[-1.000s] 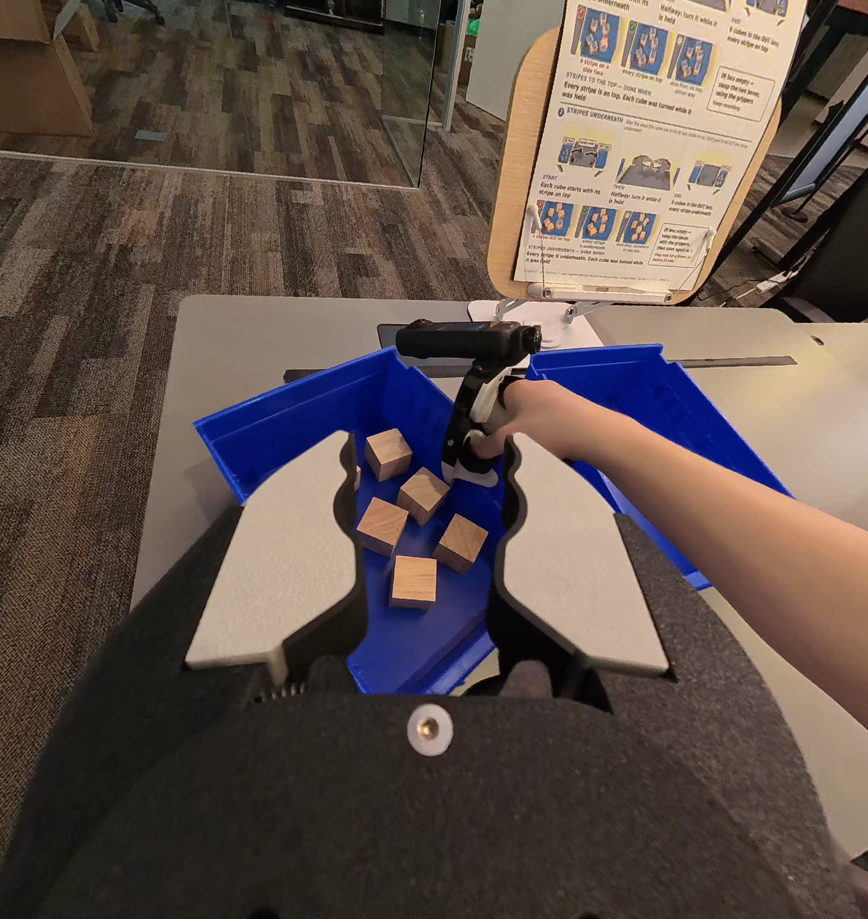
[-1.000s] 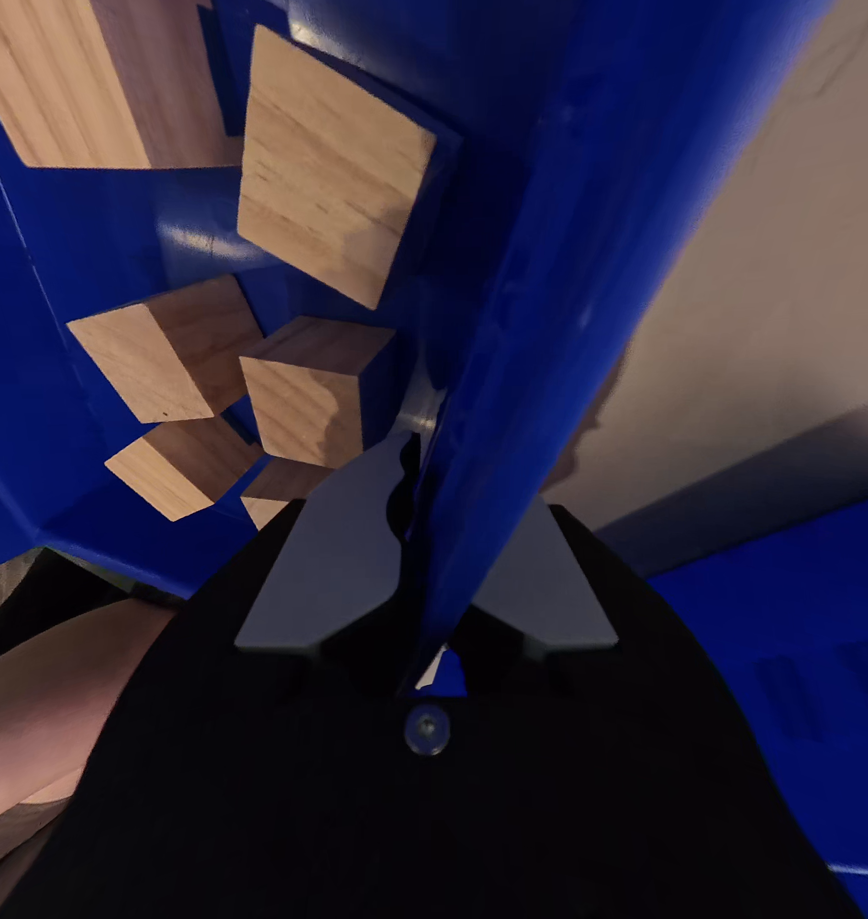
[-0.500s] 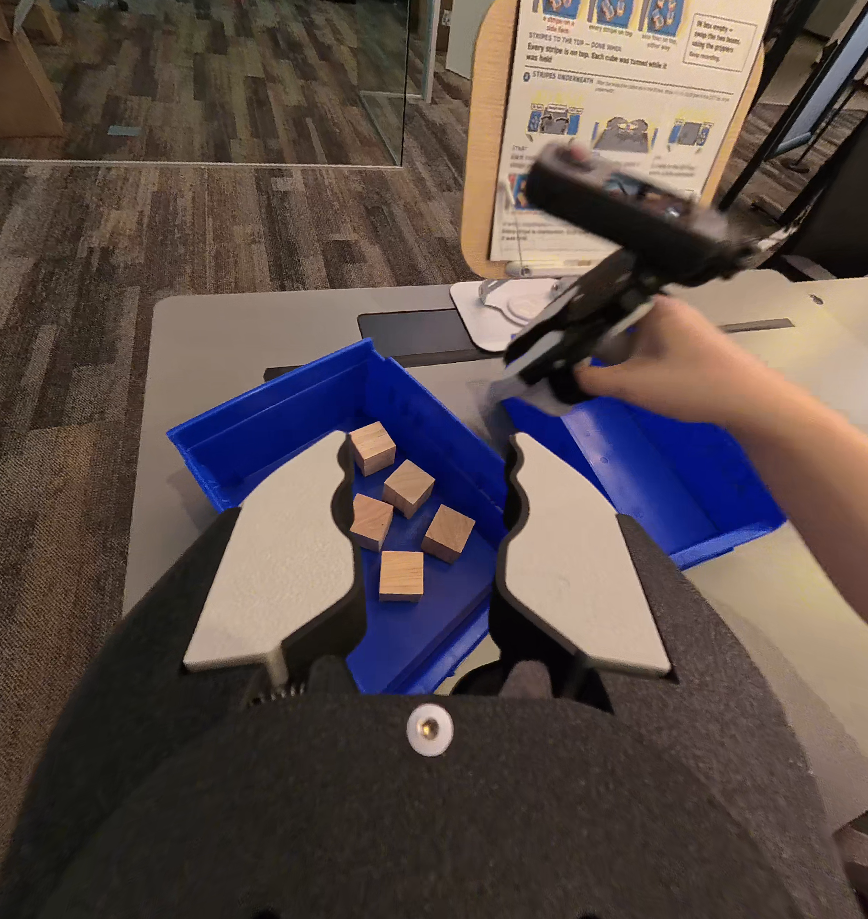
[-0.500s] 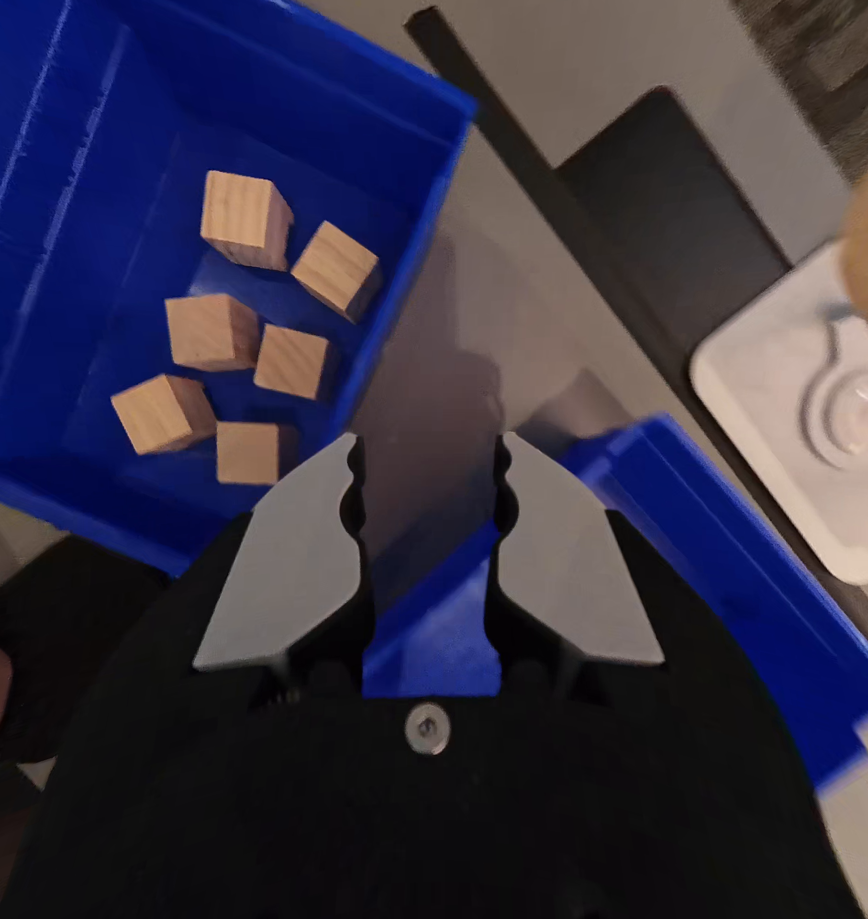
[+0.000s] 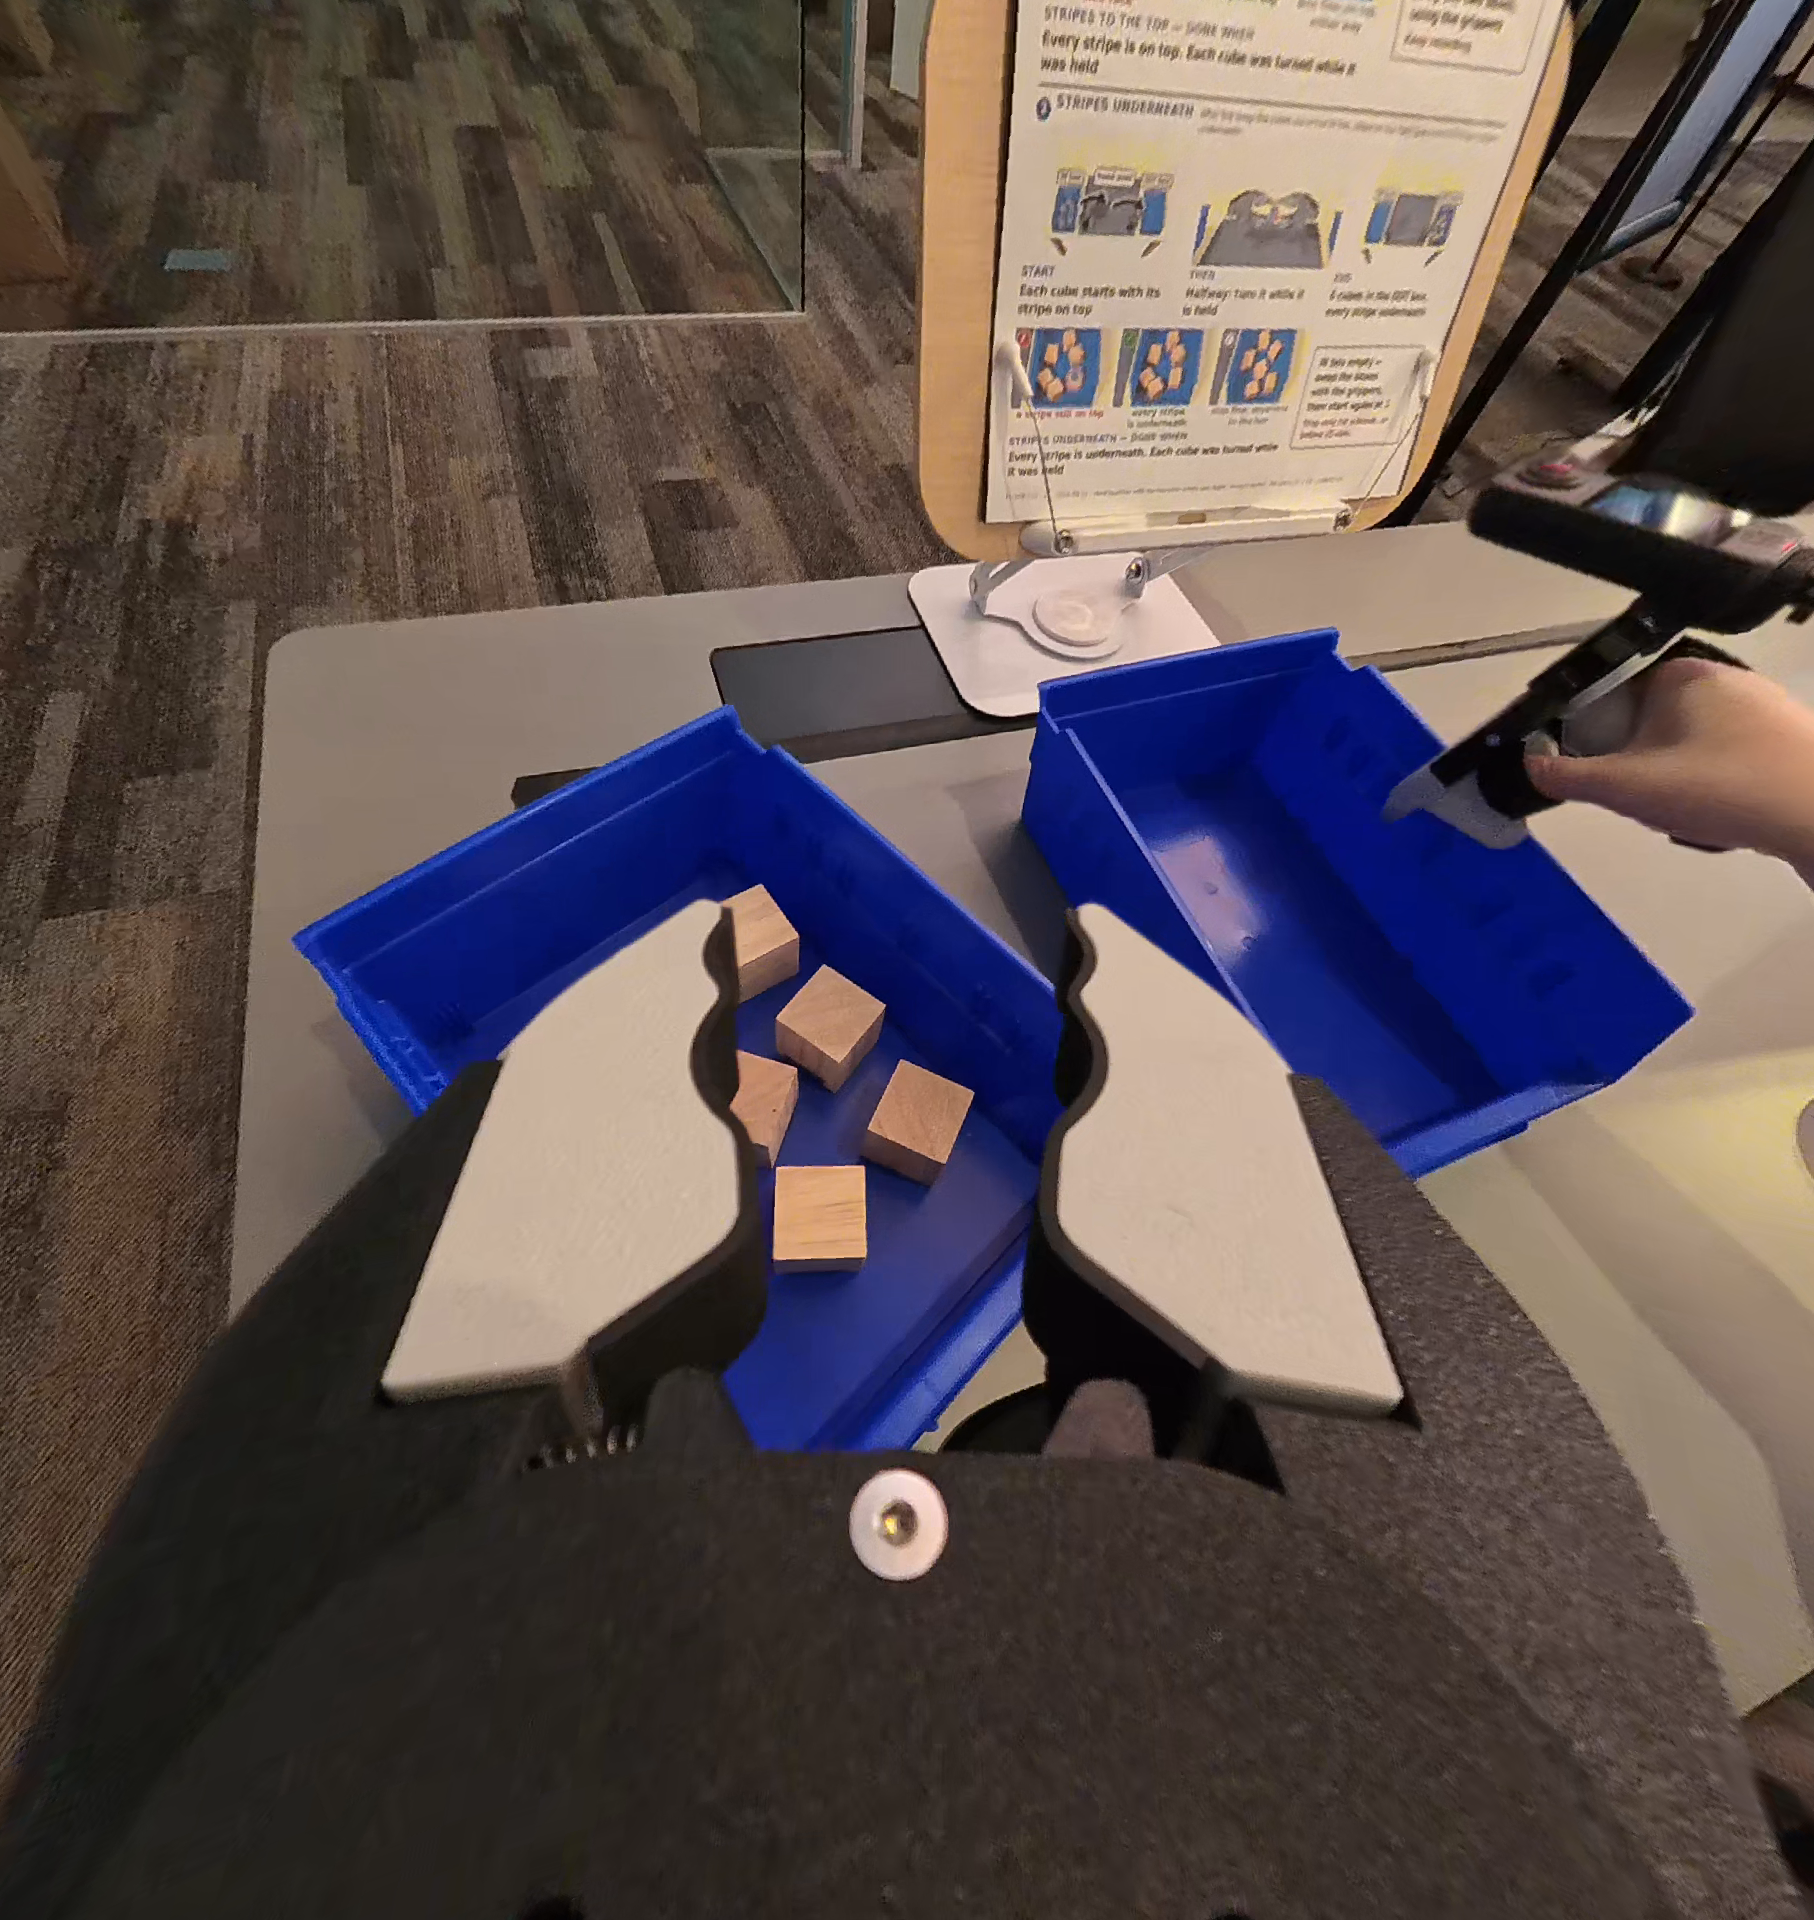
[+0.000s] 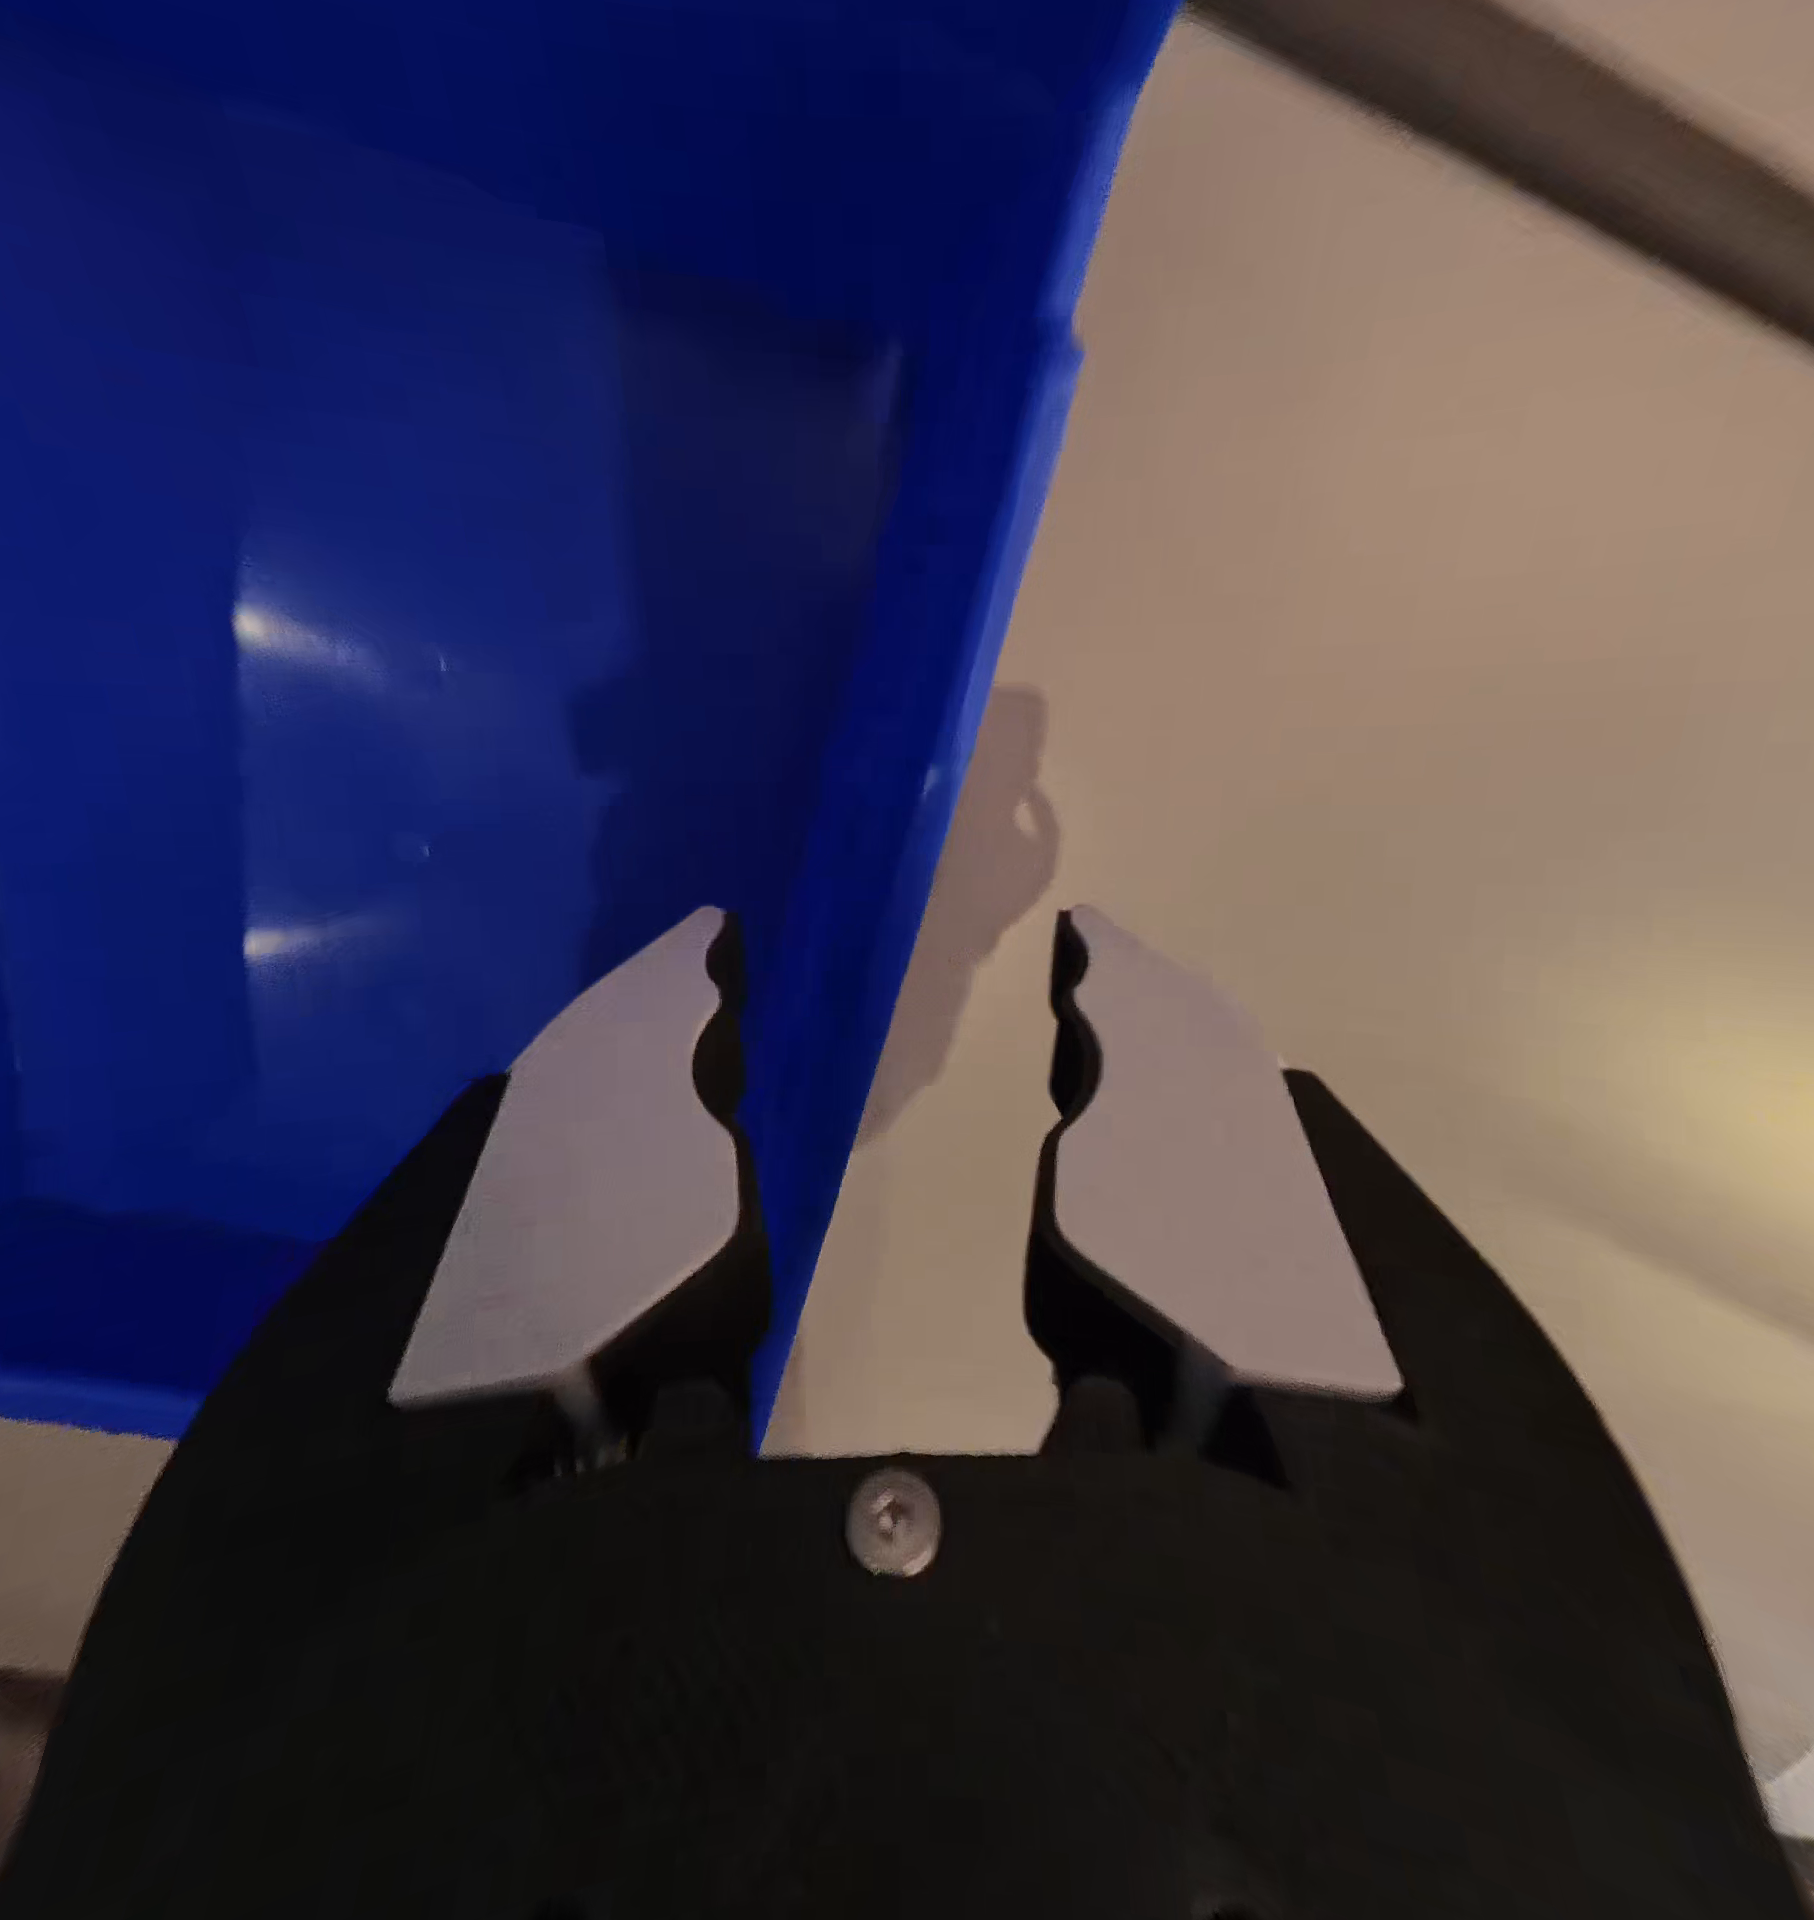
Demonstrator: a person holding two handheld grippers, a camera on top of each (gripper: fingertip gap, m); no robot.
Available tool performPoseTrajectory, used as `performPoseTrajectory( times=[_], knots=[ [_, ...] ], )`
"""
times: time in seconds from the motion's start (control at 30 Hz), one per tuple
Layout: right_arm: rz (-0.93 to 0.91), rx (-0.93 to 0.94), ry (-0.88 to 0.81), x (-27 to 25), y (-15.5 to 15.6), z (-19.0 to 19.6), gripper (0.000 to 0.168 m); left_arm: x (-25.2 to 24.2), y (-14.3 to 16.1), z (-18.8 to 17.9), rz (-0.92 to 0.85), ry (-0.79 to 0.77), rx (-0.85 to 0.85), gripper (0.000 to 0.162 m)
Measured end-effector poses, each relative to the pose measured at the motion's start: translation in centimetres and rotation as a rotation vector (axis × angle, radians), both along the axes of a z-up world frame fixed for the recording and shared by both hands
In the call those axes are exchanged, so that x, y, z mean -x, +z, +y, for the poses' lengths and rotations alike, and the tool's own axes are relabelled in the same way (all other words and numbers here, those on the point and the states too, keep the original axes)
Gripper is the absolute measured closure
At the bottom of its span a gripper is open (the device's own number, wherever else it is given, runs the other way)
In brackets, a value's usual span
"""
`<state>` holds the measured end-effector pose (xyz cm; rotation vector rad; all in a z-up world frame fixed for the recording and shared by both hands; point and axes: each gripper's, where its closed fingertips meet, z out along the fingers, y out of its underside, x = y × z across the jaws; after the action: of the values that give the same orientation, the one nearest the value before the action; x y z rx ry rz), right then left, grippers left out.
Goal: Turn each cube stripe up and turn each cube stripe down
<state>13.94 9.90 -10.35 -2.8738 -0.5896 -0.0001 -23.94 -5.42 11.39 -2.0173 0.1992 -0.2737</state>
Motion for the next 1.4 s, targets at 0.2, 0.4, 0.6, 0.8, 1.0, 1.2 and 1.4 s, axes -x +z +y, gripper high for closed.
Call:
performPoseTrajectory(
  times=[0.2, 0.4, 0.6, 0.8, 1.0, 1.2, 1.4],
  knots=[
    [0.151, 0.167, 0.021, 1.1, -1.7, -1.8, 0.159, -0.6, -0.6, 0.4, 0.045, 0.006, 0.032, 0.103],
    [0.175, 0.2, 0.015, -1.0, -1.7, -1.6, 0.16, -1.2, -0.8, 0.3, 0.079, -0.001, 0.045, 0.103],
    [0.183, 0.204, -0.032, -4.7, -1.7, -1.2, 0.161, -1.5, -1.1, 0.6, 0.103, 0.003, 0.061, 0.103],
    [0.18, 0.209, -0.053, -8.7, -1.8, -0.9, 0.161, -2.0, -1.6, 1.0, 0.128, -0.003, 0.083, 0.103],
    [0.187, 0.21, -0.144, -16.1, -1.9, -1.0, 0.161, -1.9, -2.4, 1.6, 0.14, 0.01, 0.12, 0.103],
    [0.195, 0.21, -0.244, -23.7, -2.0, -1.9, 0.161, -1.5, -3.2, 2.1, 0.16, 0.043, 0.163, 0.103],
    [0.199, 0.215, -0.3, -29.1, -2.0, -2.6, 0.161, -1.5, -3.4, 2.6, 0.169, 0.062, 0.177, 0.107]
  ],
)
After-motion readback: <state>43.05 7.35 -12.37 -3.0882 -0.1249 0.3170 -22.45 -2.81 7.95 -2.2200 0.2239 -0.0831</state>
